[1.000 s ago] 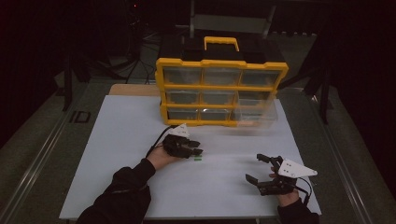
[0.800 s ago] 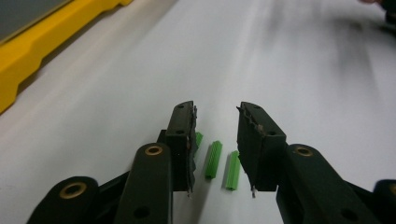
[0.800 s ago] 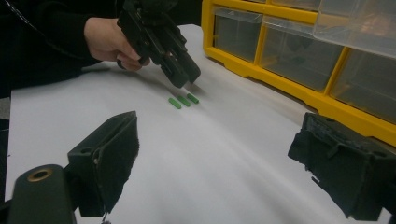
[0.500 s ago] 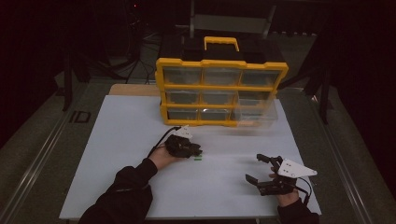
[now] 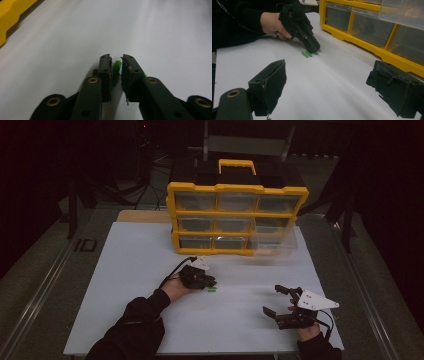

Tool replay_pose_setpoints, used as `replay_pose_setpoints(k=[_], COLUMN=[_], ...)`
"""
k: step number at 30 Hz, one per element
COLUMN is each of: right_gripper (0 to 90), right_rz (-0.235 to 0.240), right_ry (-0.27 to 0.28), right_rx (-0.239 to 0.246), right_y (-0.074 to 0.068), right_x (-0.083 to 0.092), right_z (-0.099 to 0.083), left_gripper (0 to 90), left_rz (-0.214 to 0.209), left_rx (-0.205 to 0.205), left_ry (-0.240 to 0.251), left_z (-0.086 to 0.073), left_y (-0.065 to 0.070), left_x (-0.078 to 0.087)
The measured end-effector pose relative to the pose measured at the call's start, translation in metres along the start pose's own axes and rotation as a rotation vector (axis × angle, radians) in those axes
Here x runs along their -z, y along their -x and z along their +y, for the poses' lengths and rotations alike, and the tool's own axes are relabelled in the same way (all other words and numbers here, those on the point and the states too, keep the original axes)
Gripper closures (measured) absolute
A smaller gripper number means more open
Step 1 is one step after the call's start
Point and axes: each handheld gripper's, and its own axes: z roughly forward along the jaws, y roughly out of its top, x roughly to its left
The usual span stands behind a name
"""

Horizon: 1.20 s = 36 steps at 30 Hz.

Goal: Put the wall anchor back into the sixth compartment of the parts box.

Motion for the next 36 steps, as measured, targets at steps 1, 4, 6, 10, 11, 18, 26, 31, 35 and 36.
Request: replay_pose_setpoints(k=[1,4,6,10,11,18,26,31,35,36], right_gripper=[12.6,12.5,12.6,12.5,12.6,12.6,12.6,12.6,12.6,12.6], right_rz=[0.001,0.000,0.001,0.001,0.003,0.003,0.001,0.001,0.001,0.001], right_ry=[-0.001,0.000,0.000,-0.001,0.001,0.002,0.007,0.005,0.005,0.005], right_rx=[0.000,0.000,0.002,0.002,0.001,-0.001,-0.003,-0.003,-0.002,-0.003], right_y=[0.000,0.000,0.000,0.000,0.000,0.000,0.000,0.000,0.000,0.000], right_x=[0.000,0.000,0.000,0.000,0.000,0.000,0.001,0.001,0.001,0.001], right_z=[0.000,0.000,0.000,0.000,0.000,0.000,0.001,0.001,0.001,0.001], left_gripper=[78.4,81.0,82.3,83.1,83.2,83.5,83.5,83.5,83.5,83.5], left_rz=[0.003,0.005,0.006,0.015,0.015,0.022,0.037,0.055,0.060,0.061], left_rx=[0.001,0.002,-0.001,-0.009,-0.008,-0.011,0.041,0.040,0.039,0.037], left_ry=[-0.002,-0.004,-0.007,-0.013,-0.015,-0.005,0.035,0.059,0.075,0.080], left_z=[0.000,0.001,0.001,0.002,0.002,0.001,0.010,0.017,0.023,0.024], left_y=[0.000,0.000,0.000,0.001,0.001,0.001,0.000,0.004,0.008,0.009], left_x=[0.000,-0.001,-0.001,-0.001,-0.001,0.000,0.021,0.036,0.046,0.048])
